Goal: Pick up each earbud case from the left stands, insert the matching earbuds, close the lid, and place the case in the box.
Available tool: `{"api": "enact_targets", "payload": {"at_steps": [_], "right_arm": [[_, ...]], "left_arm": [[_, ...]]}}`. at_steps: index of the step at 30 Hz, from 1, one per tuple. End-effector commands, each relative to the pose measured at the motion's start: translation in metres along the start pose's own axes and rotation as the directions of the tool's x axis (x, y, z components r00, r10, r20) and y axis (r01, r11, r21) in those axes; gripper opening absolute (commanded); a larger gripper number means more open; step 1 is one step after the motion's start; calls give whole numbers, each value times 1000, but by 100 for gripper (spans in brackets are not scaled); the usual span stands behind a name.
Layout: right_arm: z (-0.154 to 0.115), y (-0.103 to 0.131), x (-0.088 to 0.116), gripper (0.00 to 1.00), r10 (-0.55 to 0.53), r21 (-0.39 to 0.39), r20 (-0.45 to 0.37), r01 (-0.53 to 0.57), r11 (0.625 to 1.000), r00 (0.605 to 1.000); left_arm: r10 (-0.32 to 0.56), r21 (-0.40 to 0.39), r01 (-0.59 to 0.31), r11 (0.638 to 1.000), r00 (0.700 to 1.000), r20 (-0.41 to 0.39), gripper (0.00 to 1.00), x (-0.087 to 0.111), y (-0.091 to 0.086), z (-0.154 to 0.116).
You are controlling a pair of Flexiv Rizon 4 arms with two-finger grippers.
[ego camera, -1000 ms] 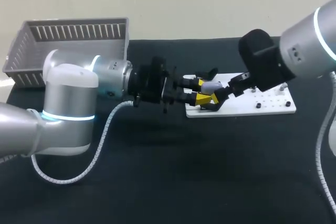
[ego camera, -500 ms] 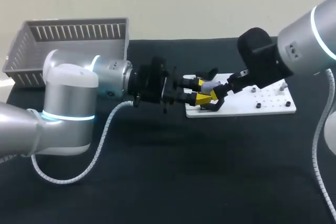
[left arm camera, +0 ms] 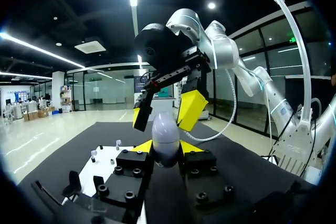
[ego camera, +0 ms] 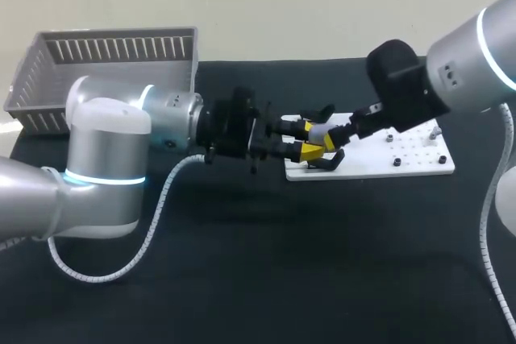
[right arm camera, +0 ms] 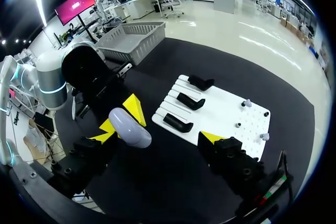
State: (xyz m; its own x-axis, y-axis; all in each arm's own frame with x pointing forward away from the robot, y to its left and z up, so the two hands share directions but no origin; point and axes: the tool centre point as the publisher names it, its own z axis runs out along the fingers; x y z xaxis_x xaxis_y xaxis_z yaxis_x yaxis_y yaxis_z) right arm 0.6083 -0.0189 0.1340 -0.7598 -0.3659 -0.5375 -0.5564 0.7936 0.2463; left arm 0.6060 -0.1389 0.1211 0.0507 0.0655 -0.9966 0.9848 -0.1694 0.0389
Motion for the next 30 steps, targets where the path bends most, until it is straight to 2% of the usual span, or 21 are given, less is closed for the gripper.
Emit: {"api": "enact_targets", "payload": {"at_steps": [1, 7, 10, 13, 16, 19, 27, 30], "right_arm": [[-1, -1, 0, 100, 6, 13, 22, -6, 1000, 1000], [-16, -8, -9, 100, 10, 43, 90, -14, 999, 996], [-30, -14, -14, 100, -4, 97, 143, -10, 995, 990], [-45, -23, -15, 100, -15, 162, 151, -10, 987, 988], [-54, -40, -14, 100, 6, 183, 116, -27, 983, 993], [-59, -59, -8, 100, 22, 239, 54, -34, 971, 998], [-63, -109, 11, 100, 61, 425, -150, 9, 905, 987], [-63, -124, 16, 100, 75, 455, -189, 20, 890, 979]], "left_arm": [[2, 1, -2, 1000, 1000, 3, 0, 1, -1, 0], [2, 1, -2, 1000, 1000, 3, 0, 1, -1, 0], [2, 1, -2, 1000, 1000, 3, 0, 1, -1, 0], [2, 1, -2, 1000, 1000, 3, 0, 1, -1, 0], [2, 1, -2, 1000, 1000, 3, 0, 1, -1, 0], [2, 1, -2, 1000, 1000, 3, 0, 1, -1, 0], [2, 1, -2, 1000, 1000, 3, 0, 1, -1, 0], [2, 1, -2, 1000, 1000, 3, 0, 1, -1, 0]]}}
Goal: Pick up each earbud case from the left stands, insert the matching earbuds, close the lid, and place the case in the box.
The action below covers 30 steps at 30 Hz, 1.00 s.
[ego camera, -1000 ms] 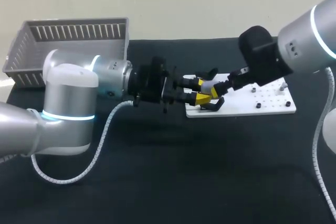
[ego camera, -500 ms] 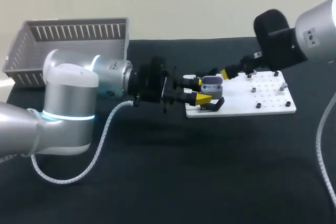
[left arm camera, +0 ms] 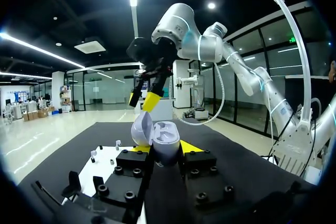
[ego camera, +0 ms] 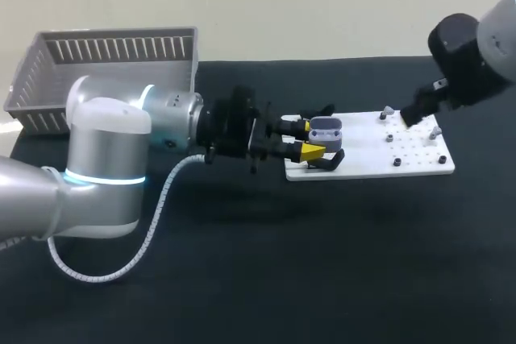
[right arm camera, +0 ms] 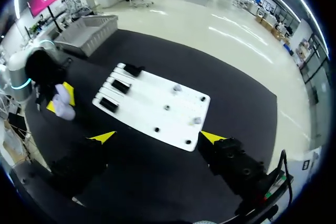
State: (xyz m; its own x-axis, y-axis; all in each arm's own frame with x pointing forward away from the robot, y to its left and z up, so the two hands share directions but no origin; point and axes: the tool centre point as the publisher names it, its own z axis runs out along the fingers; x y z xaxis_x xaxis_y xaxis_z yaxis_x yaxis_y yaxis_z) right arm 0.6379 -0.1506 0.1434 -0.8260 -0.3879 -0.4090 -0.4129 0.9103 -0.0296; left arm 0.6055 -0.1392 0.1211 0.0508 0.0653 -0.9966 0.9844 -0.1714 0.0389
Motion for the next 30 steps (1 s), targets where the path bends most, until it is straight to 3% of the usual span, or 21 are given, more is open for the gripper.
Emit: {"api": "enact_targets", "payload": {"at_steps": [1, 9, 19, 28, 30], "right_arm": [[3, -11, -4, 100, 7, 149, -77, 5, 989, 997], [31, -38, 1, 100, -33, 124, -194, 58, 991, 980], [67, -54, 4, 100, -74, 86, -245, 97, 991, 967], [90, -58, 3, 91, -38, 68, -249, 57, 996, 968], [94, -58, 4, 84, -28, 78, -255, 50, 996, 966]], "left_arm": [[2, -2, -2, 1000, 1000, 2, 0, 1, 0, 0], [2, -2, -2, 1000, 1000, 2, 0, 1, 0, 0], [2, -2, -2, 1000, 1000, 2, 0, 1, 0, 0], [2, -2, -2, 1000, 1000, 2, 0, 1, 0, 0], [2, -2, -2, 1000, 1000, 2, 0, 1, 0, 0]]}}
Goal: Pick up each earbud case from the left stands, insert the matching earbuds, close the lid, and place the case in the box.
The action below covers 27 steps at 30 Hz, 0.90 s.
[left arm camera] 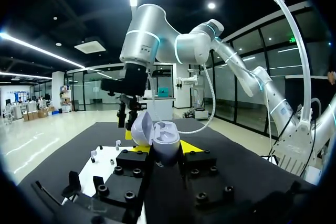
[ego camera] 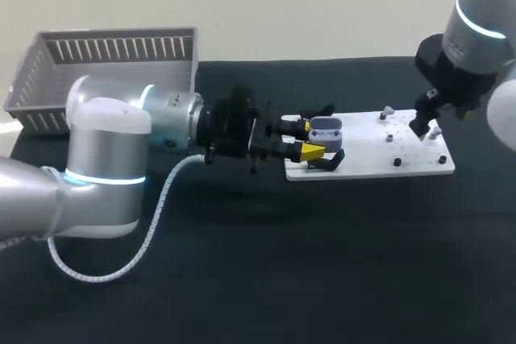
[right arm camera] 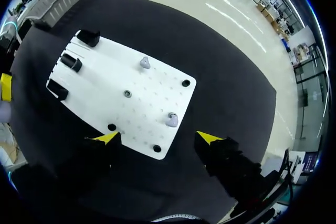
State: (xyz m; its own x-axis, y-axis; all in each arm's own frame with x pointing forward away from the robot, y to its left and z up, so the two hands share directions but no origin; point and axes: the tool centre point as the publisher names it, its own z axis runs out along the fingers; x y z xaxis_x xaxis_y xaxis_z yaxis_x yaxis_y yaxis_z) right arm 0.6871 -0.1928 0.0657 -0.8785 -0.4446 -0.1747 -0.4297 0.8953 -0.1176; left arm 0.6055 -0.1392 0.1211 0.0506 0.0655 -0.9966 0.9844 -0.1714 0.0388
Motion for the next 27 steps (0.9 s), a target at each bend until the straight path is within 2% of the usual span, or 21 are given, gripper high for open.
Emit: {"api": "enact_targets", "payload": {"at_steps": [1, 3, 5, 8, 14, 16, 27], "right_arm": [[11, -1, -6, 82, 11, 2, -15, -11, 1000, 1000], [14, -2, -7, 78, 17, 2, -17, -17, 1000, 1000], [17, -2, -7, 78, 30, -13, -17, -30, 999, 999], [20, -3, -7, 68, 34, -9, -22, -34, 999, 999], [26, -6, -5, 58, 45, -11, -37, -45, 999, 998], [27, -6, -5, 51, 47, -9, -39, -47, 999, 998], [34, -8, -6, 47, 65, -2, -43, -65, 998, 997]], "left_arm": [[2, -1, -2, 1000, 1000, 3, 0, 1, 0, 0], [2, -1, -2, 1000, 1000, 3, 0, 1, 0, 0], [2, -1, -2, 1000, 1000, 3, 0, 1, 0, 0], [2, -1, -2, 1000, 1000, 3, 0, 1, 0, 0], [2, -1, -2, 1000, 1000, 3, 0, 1, 0, 0], [2, -1, -2, 1000, 1000, 3, 0, 1, 0, 0], [2, -1, -2, 1000, 1000, 3, 0, 1, 0, 0]]}}
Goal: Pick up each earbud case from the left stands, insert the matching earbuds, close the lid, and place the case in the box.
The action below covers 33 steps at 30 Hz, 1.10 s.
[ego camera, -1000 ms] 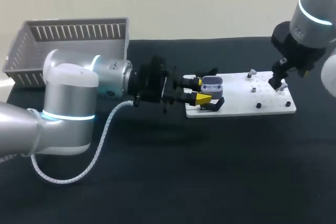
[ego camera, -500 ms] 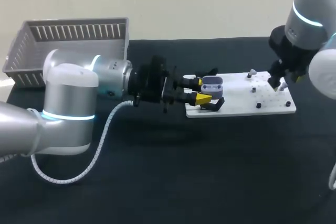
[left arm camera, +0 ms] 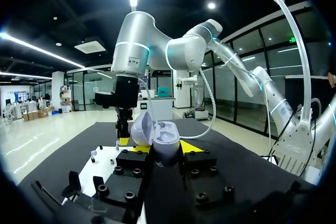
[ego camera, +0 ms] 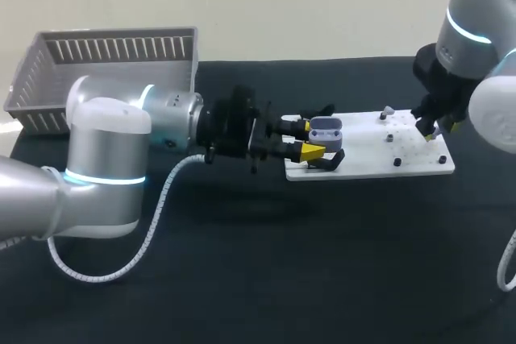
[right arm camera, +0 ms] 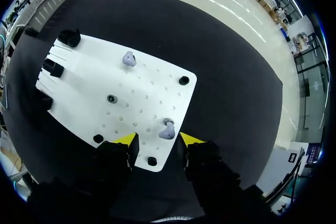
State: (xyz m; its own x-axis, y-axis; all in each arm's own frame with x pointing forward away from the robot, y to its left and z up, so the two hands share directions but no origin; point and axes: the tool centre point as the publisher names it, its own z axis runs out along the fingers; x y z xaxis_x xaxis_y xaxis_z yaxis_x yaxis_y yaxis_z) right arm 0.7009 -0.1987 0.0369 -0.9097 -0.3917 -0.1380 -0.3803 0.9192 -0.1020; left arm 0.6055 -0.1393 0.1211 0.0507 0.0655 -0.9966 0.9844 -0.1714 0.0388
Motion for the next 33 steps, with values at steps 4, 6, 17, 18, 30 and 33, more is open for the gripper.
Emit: {"api": "enact_targets", "payload": {"at_steps": [4, 6, 17, 18, 30, 33], "right_arm": [[5, -3, -3, 45, 22, 2, 7, -22, 1000, 1000], [7, -4, -3, 45, 28, 1, 8, -28, 1000, 1000], [10, -5, -6, 45, 31, 4, 4, -31, 1000, 1000], [10, -5, -6, 45, 32, 3, 4, -32, 999, 999], [13, -7, -8, 40, 44, 8, 0, -44, 999, 999], [13, -8, -9, 40, 45, 8, 0, -45, 999, 999]], "left_arm": [[2, -2, -2, 1000, 1000, 3, 0, 1, 0, 0], [2, -2, -2, 1000, 1000, 3, 0, 1, 0, 0], [2, -2, -2, 1000, 1000, 3, 0, 1, 0, 0], [2, -2, -2, 1000, 1000, 3, 0, 1, 0, 0], [2, -2, -2, 1000, 1000, 3, 0, 1, 0, 0], [2, -2, -2, 1000, 1000, 3, 0, 1, 0, 0]]}}
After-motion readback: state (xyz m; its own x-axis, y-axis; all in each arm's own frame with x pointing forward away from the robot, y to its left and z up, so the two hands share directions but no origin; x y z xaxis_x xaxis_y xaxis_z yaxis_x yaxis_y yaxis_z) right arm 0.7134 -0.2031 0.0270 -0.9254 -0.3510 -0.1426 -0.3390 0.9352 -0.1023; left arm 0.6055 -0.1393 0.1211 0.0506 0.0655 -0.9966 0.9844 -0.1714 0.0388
